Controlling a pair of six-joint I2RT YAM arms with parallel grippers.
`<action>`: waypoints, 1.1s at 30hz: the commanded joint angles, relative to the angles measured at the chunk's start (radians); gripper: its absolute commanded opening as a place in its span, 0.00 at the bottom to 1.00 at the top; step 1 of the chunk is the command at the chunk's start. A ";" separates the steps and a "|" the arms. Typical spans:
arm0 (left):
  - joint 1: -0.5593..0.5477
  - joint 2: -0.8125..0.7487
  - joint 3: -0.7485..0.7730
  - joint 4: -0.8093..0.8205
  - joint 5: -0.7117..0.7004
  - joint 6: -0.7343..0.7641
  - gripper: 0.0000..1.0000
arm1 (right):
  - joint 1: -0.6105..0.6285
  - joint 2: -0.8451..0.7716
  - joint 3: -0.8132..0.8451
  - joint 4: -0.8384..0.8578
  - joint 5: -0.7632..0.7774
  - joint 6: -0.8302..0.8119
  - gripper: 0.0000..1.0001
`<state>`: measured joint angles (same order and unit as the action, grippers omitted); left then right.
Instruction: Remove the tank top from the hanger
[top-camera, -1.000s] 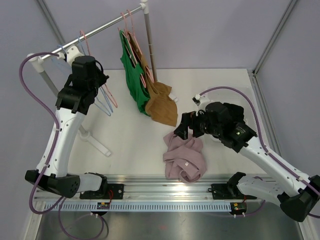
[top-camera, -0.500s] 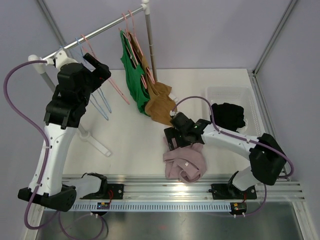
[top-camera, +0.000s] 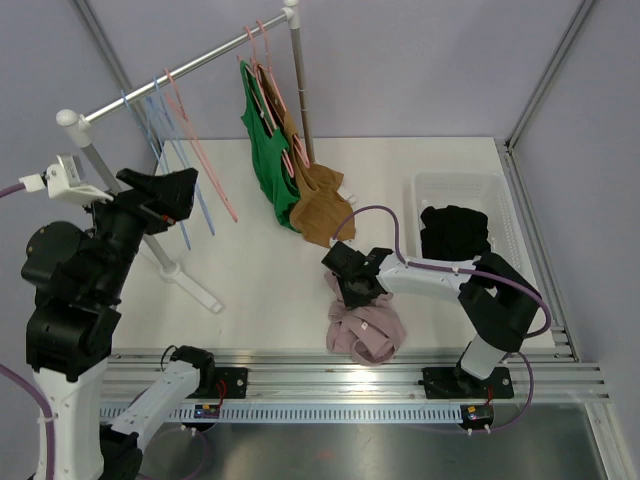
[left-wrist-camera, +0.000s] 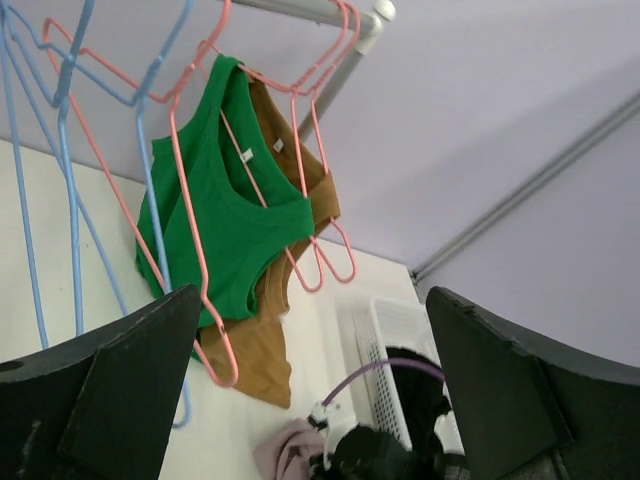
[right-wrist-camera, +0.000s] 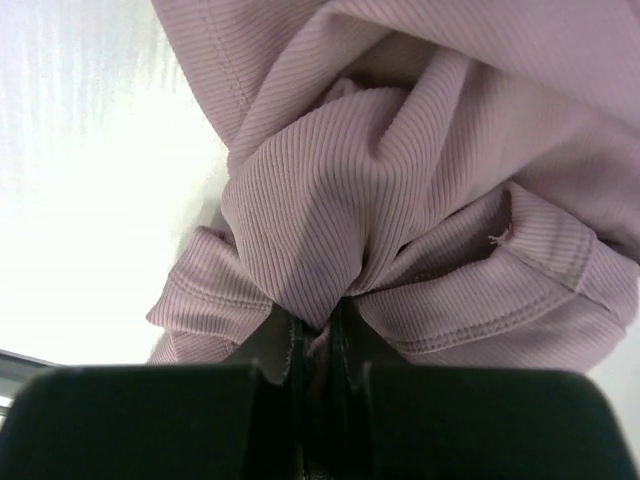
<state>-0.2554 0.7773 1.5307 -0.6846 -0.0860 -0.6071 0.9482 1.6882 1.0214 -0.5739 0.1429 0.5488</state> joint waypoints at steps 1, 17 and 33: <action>-0.004 -0.110 -0.099 0.066 0.155 0.113 0.99 | 0.004 -0.124 0.029 -0.081 0.122 -0.019 0.00; -0.002 -0.374 -0.365 -0.070 0.115 0.130 0.99 | -0.448 -0.371 0.535 -0.347 0.334 -0.210 0.00; -0.002 -0.340 -0.383 -0.038 0.158 0.129 0.99 | -0.778 -0.233 0.863 -0.284 0.383 -0.343 0.00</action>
<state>-0.2554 0.4191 1.1500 -0.7742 0.0242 -0.4862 0.2039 1.4082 1.9087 -0.9066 0.4362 0.2718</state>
